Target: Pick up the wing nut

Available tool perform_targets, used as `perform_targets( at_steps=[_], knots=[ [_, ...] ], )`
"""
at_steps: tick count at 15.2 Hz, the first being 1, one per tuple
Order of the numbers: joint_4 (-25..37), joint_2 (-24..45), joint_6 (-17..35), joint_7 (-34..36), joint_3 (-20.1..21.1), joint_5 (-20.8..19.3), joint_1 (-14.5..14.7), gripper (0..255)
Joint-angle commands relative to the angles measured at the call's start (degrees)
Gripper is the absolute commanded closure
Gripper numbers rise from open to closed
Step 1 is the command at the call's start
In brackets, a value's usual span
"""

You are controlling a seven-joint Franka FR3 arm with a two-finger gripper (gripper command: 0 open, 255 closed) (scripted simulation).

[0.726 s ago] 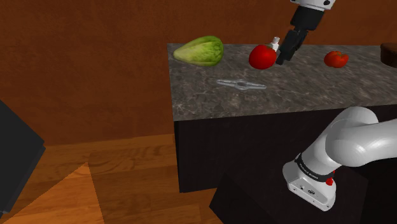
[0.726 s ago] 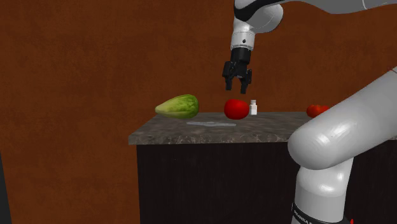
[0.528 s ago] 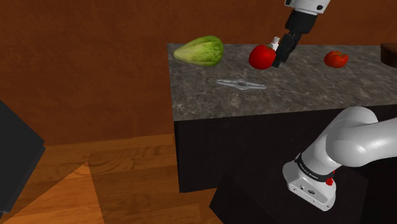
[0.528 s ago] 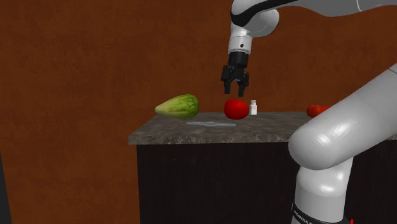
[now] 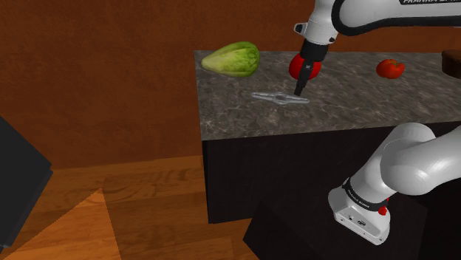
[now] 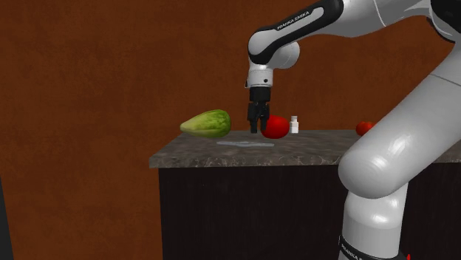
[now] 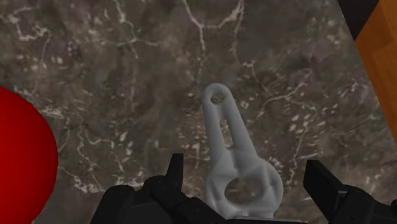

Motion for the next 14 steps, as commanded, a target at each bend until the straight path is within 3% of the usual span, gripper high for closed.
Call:
perform_targets(
  at_steps=[1, 9, 10, 14],
  knots=[
    [-1.1, 0.93, 2.12, -1.2, 0.04, -0.52, 0.39, 0],
    [-5.72, 1.57, 7.38, -1.28, -0.12, -0.61, 0.33, 0],
    [-5.69, 1.61, 7.39, -1.32, -0.16, -0.63, 0.32, 255],
    [-5.79, 1.49, 7.37, -1.3, -0.14, -0.63, 0.32, 255]
  ],
)
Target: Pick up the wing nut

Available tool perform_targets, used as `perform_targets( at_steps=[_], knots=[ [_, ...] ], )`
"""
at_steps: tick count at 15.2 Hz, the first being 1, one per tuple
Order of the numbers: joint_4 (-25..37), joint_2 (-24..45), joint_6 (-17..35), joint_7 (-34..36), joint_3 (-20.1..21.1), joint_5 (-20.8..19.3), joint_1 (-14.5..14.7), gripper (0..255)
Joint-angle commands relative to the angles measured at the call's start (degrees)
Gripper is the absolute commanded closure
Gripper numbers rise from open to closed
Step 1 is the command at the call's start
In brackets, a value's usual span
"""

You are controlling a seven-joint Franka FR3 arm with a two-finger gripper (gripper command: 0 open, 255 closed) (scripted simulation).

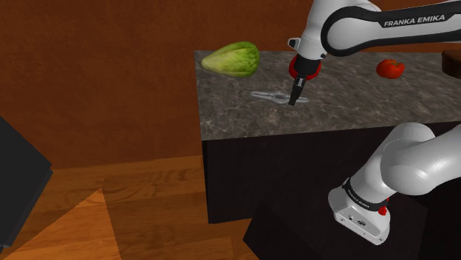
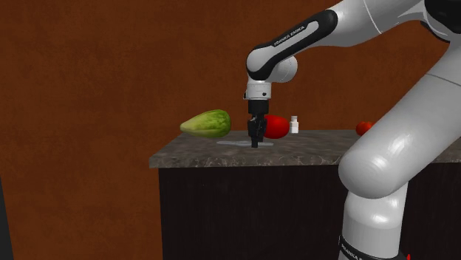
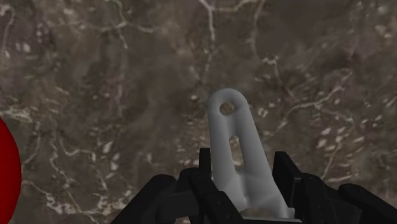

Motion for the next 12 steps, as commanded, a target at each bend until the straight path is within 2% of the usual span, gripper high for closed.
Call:
perform_targets(
  at_steps=[1, 5, 12],
  knots=[
    [-0.2, 0.04, -0.09, 0.01, 0.03, 0.08, 0.04, 255],
    [-0.08, 0.16, -0.07, 0.02, 0.03, 0.09, 0.06, 255],
    [4.85, -0.5, -5.67, 0.11, 0.21, 0.18, 0.12, 255]
  ],
)
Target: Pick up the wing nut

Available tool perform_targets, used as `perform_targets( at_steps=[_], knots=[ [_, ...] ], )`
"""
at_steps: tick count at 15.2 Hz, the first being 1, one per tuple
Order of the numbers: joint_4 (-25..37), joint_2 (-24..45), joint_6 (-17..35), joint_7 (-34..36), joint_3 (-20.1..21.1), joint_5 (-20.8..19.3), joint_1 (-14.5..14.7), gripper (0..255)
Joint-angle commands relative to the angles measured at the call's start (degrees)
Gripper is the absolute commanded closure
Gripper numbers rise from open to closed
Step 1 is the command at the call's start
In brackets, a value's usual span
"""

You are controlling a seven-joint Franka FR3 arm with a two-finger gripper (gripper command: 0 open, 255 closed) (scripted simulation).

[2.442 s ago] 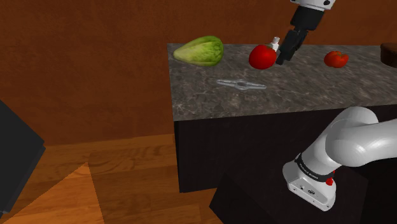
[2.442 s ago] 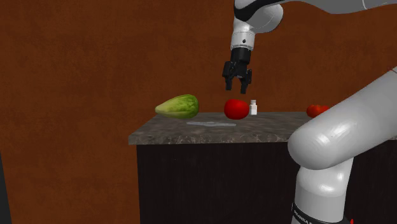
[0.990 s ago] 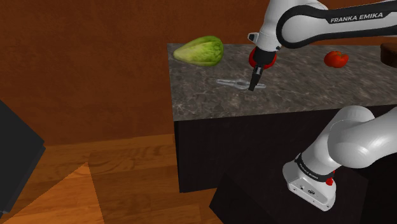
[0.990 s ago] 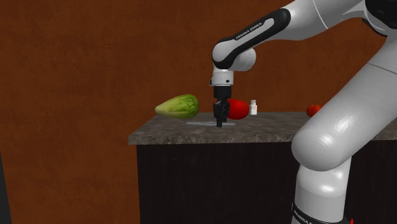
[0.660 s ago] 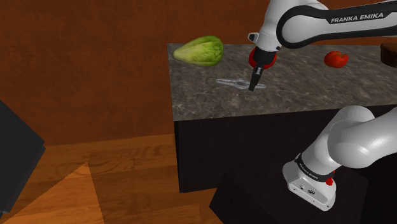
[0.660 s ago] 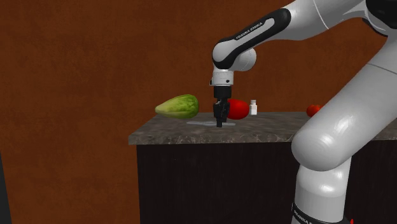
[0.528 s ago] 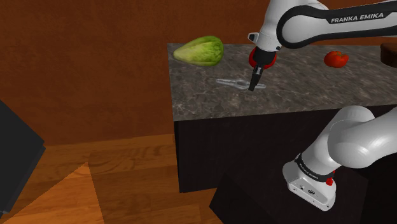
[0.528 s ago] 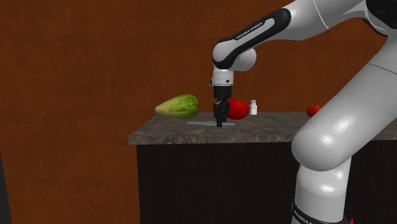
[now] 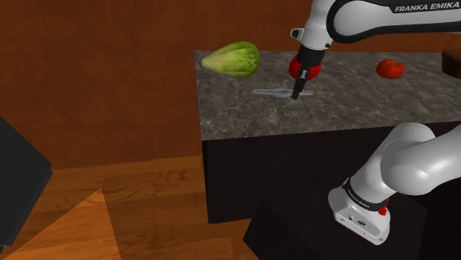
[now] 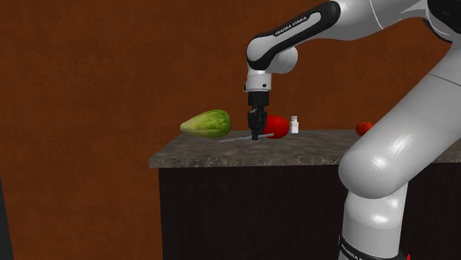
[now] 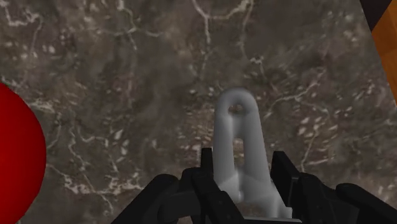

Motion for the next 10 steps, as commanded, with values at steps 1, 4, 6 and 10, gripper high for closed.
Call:
perform_targets(
  at_steps=[1, 4, 6, 10],
  knots=[
    [1.65, 0.08, -1.6, -0.04, 0.0, 0.01, 0.0, 255],
    [3.94, 0.04, -3.92, -0.01, 0.06, 0.06, 0.03, 255],
    [5.51, 0.09, -5.45, 0.01, 0.1, 0.09, 0.05, 255],
    [7.24, 0.19, -7.08, 0.03, 0.14, 0.12, 0.07, 255]
  ],
)
